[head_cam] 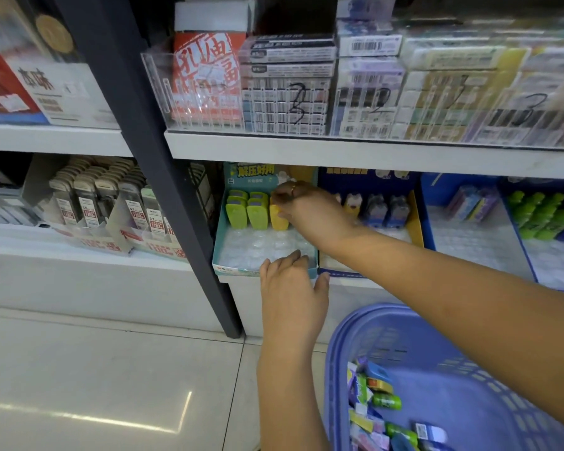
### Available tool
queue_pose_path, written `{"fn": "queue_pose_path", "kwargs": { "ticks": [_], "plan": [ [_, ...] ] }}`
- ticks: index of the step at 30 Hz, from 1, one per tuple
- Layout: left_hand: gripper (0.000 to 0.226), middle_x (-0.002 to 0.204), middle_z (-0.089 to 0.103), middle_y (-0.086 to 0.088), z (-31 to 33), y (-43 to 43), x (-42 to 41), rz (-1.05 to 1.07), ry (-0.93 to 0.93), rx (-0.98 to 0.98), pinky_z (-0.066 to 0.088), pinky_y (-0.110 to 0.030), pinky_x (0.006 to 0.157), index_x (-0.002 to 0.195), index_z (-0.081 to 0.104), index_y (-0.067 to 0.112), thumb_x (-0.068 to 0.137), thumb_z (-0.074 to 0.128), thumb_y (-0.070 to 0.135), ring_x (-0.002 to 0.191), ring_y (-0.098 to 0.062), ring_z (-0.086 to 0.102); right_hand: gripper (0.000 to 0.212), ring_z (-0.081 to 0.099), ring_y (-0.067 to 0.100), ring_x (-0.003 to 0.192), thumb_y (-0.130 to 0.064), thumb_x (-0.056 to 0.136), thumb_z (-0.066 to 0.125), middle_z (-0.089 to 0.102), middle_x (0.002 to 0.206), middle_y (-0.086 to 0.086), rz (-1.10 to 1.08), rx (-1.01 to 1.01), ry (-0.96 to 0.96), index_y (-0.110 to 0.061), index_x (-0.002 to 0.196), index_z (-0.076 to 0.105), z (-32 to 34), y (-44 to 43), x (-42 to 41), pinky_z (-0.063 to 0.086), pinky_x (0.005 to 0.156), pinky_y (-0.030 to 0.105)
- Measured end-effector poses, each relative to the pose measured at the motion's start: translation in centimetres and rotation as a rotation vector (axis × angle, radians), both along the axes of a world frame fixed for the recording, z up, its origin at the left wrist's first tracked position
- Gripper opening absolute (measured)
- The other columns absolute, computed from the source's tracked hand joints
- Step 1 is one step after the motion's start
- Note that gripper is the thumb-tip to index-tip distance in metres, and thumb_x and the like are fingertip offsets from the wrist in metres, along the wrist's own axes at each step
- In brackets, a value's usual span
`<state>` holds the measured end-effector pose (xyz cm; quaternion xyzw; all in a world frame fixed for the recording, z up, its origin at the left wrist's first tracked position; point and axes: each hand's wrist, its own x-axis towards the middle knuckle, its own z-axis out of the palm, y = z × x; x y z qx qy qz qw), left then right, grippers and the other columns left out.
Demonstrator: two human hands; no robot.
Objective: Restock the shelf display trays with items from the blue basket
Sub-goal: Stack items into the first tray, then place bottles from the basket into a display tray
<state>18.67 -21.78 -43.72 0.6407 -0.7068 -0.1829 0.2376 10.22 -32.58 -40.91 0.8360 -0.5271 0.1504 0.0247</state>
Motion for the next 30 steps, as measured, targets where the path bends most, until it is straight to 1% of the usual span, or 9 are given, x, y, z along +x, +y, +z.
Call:
{"fn": "queue_pose_path", "kwargs": {
  "ticks": [4, 6, 9, 13, 16, 21, 26, 28, 30],
  "plan": [
    [0.036, 0.136, 0.054, -0.002, 0.9, 0.1, 0.1, -0.009, 0.073, -0.008, 0.010, -0.030, 0.116, 0.127, 0.057, 0.011, 0.095, 0.050, 0.028, 0.126, -0.018, 0.045, 0.028, 0.057, 0.030, 0.102, -0.008, 0.095, 0.038, 0.060, 0.113, 0.015, -0.080, 0.117, -0.022, -0.007, 0.111, 0.061, 0.6, -0.2, 0.9, 0.034, 0.070, 0.025],
    [0.032, 0.130, 0.058, -0.004, 1.9, 0.7, 0.1, 0.022, 0.198, -0.071, 0.024, -0.033, 0.114, 0.124, 0.060, 0.009, 0.095, 0.051, 0.021, 0.122, -0.019, 0.049, 0.033, 0.054, 0.030, 0.111, -0.009, 0.096, 0.037, 0.056, 0.124, 0.015, -0.058, 0.162, -0.016, -0.008, 0.123, 0.056, 1.5, 0.6, 0.7, 0.042, 0.082, 0.029],
    [0.022, 0.106, 0.069, -0.002, 3.3, 2.2, -0.1, 0.059, 0.300, -0.159, 0.043, -0.024, 0.085, 0.106, 0.069, 0.013, 0.095, 0.051, 0.020, 0.100, -0.016, 0.059, 0.042, 0.051, 0.030, 0.114, -0.011, 0.094, 0.046, 0.051, 0.130, 0.014, 0.023, 0.160, -0.123, -0.014, 0.136, 0.047, 2.4, 4.2, -2.4, 0.042, 0.092, 0.034],
    [0.023, 0.074, 0.070, 0.001, 3.3, 3.2, -2.5, -0.041, 0.300, -0.017, 0.047, -0.027, 0.067, 0.080, 0.071, 0.017, 0.092, 0.053, 0.025, 0.071, -0.014, 0.064, 0.023, 0.057, 0.014, 0.074, -0.026, 0.091, 0.057, 0.061, 0.089, 0.000, -0.051, 0.045, -0.402, -0.016, 0.111, 0.063, 0.4, 11.7, -9.4, 0.046, 0.071, 0.030],
    [0.024, 0.075, 0.069, -0.011, 0.0, 3.6, -6.8, -0.210, 0.126, 0.196, 0.041, -0.030, 0.067, 0.078, 0.071, 0.007, 0.090, 0.056, 0.022, 0.075, -0.025, 0.064, 0.020, 0.059, 0.021, 0.078, -0.019, 0.089, 0.060, 0.065, 0.085, 0.007, -0.159, 0.286, -0.331, -0.012, 0.106, 0.064, -4.7, 16.2, -14.3, 0.041, 0.071, 0.030],
    [0.025, 0.108, 0.066, -0.021, -8.8, 5.2, -11.7, -0.323, -0.094, 0.567, 0.048, -0.036, 0.085, 0.102, 0.068, 0.001, 0.093, 0.047, 0.012, 0.096, -0.028, 0.062, 0.032, 0.061, 0.023, 0.107, -0.014, 0.085, 0.060, 0.067, 0.113, 0.010, -0.358, 0.793, -0.188, -0.010, 0.116, 0.061, -14.6, 19.4, -19.3, 0.041, 0.086, 0.026],
    [0.037, 0.131, 0.057, -0.014, -16.2, 8.1, -13.2, -0.412, -0.249, 0.749, 0.039, -0.027, 0.098, 0.127, 0.056, 0.008, 0.093, 0.044, 0.004, 0.122, -0.025, 0.052, 0.028, 0.058, 0.021, 0.097, -0.010, 0.086, 0.055, 0.063, 0.115, 0.014, -0.371, 1.058, -0.181, -0.007, 0.112, 0.063, -21.8, 21.8, -19.5, 0.042, 0.081, 0.024],
    [0.033, 0.130, 0.057, -0.014, -17.9, 8.6, -13.9, -0.413, -0.269, 0.723, 0.042, -0.023, 0.095, 0.125, 0.056, 0.006, 0.094, 0.046, 0.008, 0.121, -0.025, 0.053, 0.026, 0.060, 0.027, 0.104, -0.013, 0.087, 0.055, 0.063, 0.113, 0.015, -0.369, 1.096, -0.188, -0.006, 0.111, 0.063, -23.4, 22.4, -18.8, 0.045, 0.085, 0.028],
    [0.036, 0.133, 0.054, -0.011, -19.3, 8.9, -14.0, -0.428, -0.387, 0.637, 0.042, -0.003, 0.076, 0.129, 0.053, 0.007, 0.096, 0.041, 0.010, 0.123, -0.023, 0.050, 0.025, 0.059, 0.031, 0.107, -0.014, 0.089, 0.053, 0.062, 0.114, 0.018, -0.352, 1.084, -0.172, -0.004, 0.111, 0.062, -24.4, 22.7, -18.1, 0.045, 0.086, 0.031]
  ]
}}
